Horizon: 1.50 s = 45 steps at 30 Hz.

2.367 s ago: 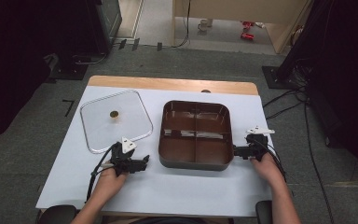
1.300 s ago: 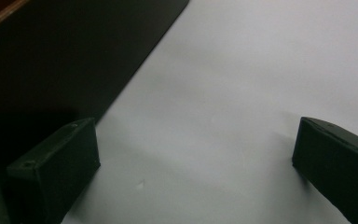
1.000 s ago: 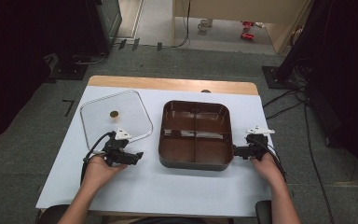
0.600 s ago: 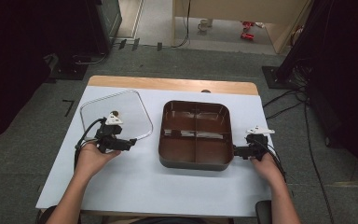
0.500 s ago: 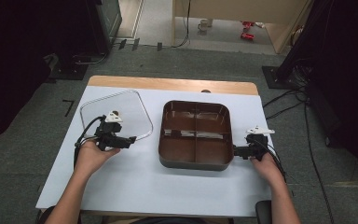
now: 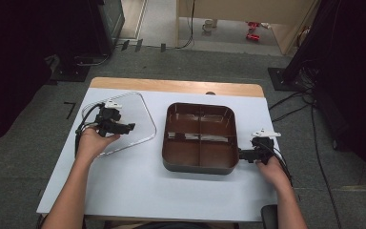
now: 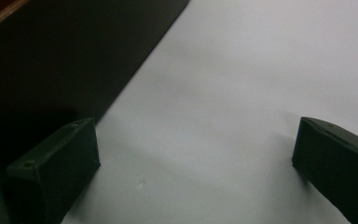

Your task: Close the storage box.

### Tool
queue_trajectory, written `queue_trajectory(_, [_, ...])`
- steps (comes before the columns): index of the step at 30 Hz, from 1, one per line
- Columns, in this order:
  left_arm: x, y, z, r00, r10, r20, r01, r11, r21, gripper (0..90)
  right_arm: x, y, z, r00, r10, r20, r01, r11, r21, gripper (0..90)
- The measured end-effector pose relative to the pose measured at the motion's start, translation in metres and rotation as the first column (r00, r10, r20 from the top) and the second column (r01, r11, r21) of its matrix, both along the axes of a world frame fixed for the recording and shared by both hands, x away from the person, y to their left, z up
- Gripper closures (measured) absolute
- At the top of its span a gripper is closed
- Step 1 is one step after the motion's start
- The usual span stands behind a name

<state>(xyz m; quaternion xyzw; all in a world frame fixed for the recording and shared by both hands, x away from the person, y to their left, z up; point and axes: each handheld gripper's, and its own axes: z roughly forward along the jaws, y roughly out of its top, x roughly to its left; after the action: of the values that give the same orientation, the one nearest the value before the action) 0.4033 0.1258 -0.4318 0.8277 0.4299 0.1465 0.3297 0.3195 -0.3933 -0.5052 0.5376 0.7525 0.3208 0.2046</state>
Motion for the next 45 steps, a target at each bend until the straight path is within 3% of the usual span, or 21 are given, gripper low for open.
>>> queue_trajectory(3, [0.012, 0.006, -0.004, 0.9998, 0.02, 0.01, -0.02, 0.9997, 0.011, 29.5, 0.0, 0.0, 0.0, 1.0, 0.0, 0.0, 0.0, 1.0, 0.0, 0.1])
queue_trajectory(9, [0.027, 0.014, -0.012, 0.9984, 0.053, 0.018, -0.053, 0.9986, -0.01, 32.5, 0.0, 0.0, 0.0, 1.0, 0.0, 0.0, 0.0, 1.0, 0.0, 0.1])
queue_trajectory(12, [0.036, 0.017, -0.021, 0.9953, 0.093, 0.026, -0.093, 0.9955, 0.014, 34.1, 0.0, 0.0, 0.0, 1.0, 0.0, 0.0, 0.0, 1.0, 0.0, 0.1])
queue_trajectory(15, [0.039, 0.021, -0.024, 0.9927, 0.107, 0.057, -0.106, 0.9943, -0.011, 40.2, 0.0, 0.0, 0.0, 1.0, 0.0, 0.0, 0.0, 1.0, 0.0, 0.1])
queue_trajectory(18, [0.042, 0.022, -0.031, 0.9921, 0.12, 0.034, -0.122, 0.9918, 0.039, 37.7, 0.0, 0.0, 0.0, 1.0, 0.0, 0.0, 0.0, 1.0, 0.0, 0.1])
queue_trajectory(23, [0.047, 0.024, -0.043, 0.9912, 0.132, 0.001, -0.132, 0.9903, 0.044, 39.3, 0.0, 0.0, 0.0, 1.0, 0.0, 0.0, 0.0, 1.0, 0.0, 0.1])
queue_trajectory(26, [0.045, 0.028, -0.045, 0.9861, 0.161, 0.04, -0.162, 0.9865, 0.025, 49.5, 0.0, 0.0, 0.0, 1.0, 0.0, 0.0, 0.0, 1.0, 0.0, 0.1])
queue_trajectory(31, [0.044, 0.027, -0.046, 0.9883, 0.143, 0.054, -0.144, 0.9893, 0.022, 58.8, 0.0, 0.0, 0.0, 1.0, 0.0, 0.0, 0.0, 1.0, 0.0, 0.1])
queue_trajectory(40, [0.045, 0.028, -0.038, 0.9878, 0.155, 0.02, -0.155, 0.9877, 0.02, 59.4, 0.0, 0.0, 0.0, 1.0, 0.0, 0.0, 0.0, 1.0, 0.0, 0.1])
queue_trajectory(42, [0.044, 0.029, -0.028, 0.9881, 0.153, 0.019, -0.153, 0.9882, -0.01, 59.4, 0.0, 0.0, 0.0, 1.0, 0.0, 0.0, 0.0, 1.0, 0.0, 0.1])
queue_trajectory(45, [0.041, 0.029, -0.018, 0.9893, 0.143, 0.028, -0.143, 0.9895, -0.022, 59.4, 0.0, 0.0, 0.0, 1.0, 0.0, 0.0, 0.0, 1.0, 0.0, 0.1])
